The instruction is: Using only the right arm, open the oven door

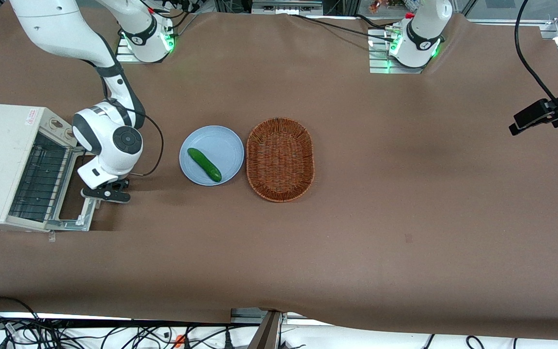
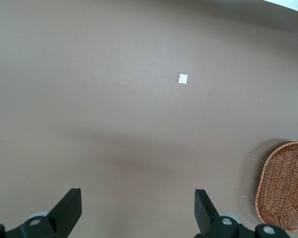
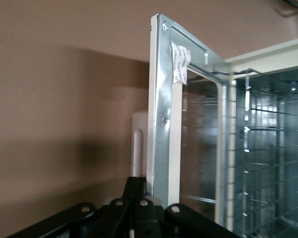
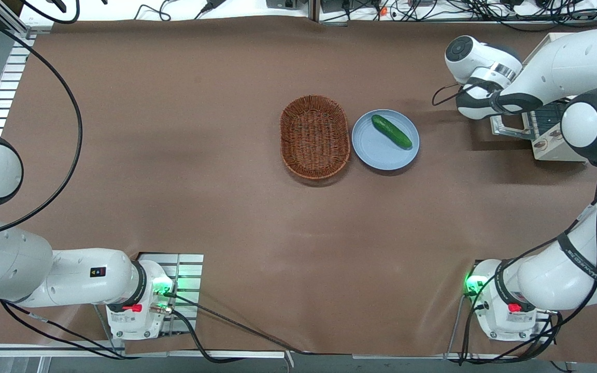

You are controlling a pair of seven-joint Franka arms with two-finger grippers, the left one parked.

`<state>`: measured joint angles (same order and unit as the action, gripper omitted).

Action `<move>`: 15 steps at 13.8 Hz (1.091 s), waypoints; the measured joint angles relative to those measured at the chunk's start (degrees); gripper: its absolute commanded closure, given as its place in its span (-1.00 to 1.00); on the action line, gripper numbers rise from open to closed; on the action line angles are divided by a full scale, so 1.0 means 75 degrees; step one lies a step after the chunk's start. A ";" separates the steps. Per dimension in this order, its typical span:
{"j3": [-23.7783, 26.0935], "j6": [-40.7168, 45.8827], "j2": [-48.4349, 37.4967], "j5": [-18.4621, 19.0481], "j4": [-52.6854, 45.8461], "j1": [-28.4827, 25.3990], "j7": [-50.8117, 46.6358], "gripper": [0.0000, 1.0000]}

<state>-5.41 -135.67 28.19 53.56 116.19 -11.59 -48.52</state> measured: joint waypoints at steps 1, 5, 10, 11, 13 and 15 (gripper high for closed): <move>-0.0004 -0.0187 0.0096 -0.0035 0.0002 0.0047 -0.0014 1.00; -0.0090 -0.0801 0.0441 -0.0658 -0.0003 0.0236 -0.0034 1.00; 0.0517 -0.0115 0.0262 -0.2395 -0.0324 0.0260 0.0067 1.00; 0.0724 0.0539 0.0164 -0.2771 -0.0612 0.0257 0.0215 1.00; 0.1015 0.1982 -0.0028 -0.3905 -0.1446 0.0237 0.0910 1.00; 0.1051 0.3313 -0.0275 -0.5167 -0.2406 0.0234 0.1988 0.74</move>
<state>2.47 -110.83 26.13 14.80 98.15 -9.83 -33.61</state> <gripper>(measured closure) 0.991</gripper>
